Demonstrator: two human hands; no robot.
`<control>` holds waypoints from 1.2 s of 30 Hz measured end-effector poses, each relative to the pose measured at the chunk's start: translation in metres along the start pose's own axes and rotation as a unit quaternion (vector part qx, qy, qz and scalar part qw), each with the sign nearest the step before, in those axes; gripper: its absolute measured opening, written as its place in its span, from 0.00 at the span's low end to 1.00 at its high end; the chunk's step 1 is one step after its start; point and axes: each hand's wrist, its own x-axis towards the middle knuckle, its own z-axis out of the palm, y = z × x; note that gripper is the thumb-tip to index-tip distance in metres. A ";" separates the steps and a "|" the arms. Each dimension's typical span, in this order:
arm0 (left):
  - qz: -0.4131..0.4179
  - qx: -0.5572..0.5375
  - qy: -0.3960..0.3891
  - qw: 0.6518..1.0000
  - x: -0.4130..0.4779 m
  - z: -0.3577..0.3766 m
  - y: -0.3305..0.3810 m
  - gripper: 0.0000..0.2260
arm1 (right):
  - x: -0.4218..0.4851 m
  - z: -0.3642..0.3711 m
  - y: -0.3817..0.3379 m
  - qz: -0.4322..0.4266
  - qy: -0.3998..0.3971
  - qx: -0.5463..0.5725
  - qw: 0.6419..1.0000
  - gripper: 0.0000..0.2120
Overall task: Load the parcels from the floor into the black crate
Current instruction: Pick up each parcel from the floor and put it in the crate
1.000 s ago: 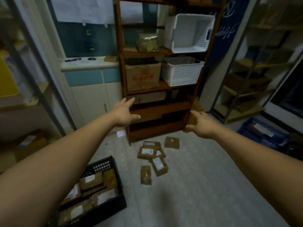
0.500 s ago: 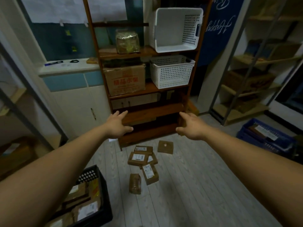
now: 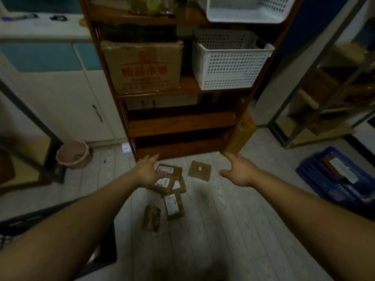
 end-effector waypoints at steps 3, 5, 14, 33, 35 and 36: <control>-0.033 -0.014 0.000 0.999 0.031 0.025 -0.022 0.36 | 0.057 0.027 0.001 -0.038 -0.051 0.002 0.998 0.35; -0.055 -0.019 0.013 0.998 0.055 0.044 -0.036 0.33 | 0.100 0.053 0.004 -0.083 -0.093 0.010 0.992 0.29; -0.194 -0.084 -0.044 0.976 0.196 0.213 -0.125 0.37 | 0.270 0.233 0.066 -0.166 -0.154 0.091 0.970 0.12; -0.216 -0.270 -0.019 0.938 0.397 0.486 -0.310 0.15 | 0.424 0.622 0.122 -0.007 -0.237 0.219 0.946 0.14; -0.214 -0.271 0.006 0.939 0.396 0.481 -0.305 0.20 | 0.424 0.614 0.117 -0.003 -0.215 0.203 0.955 0.18; -0.212 -0.273 0.019 0.938 0.392 0.475 -0.301 0.22 | 0.423 0.607 0.114 -0.006 -0.210 0.204 0.956 0.21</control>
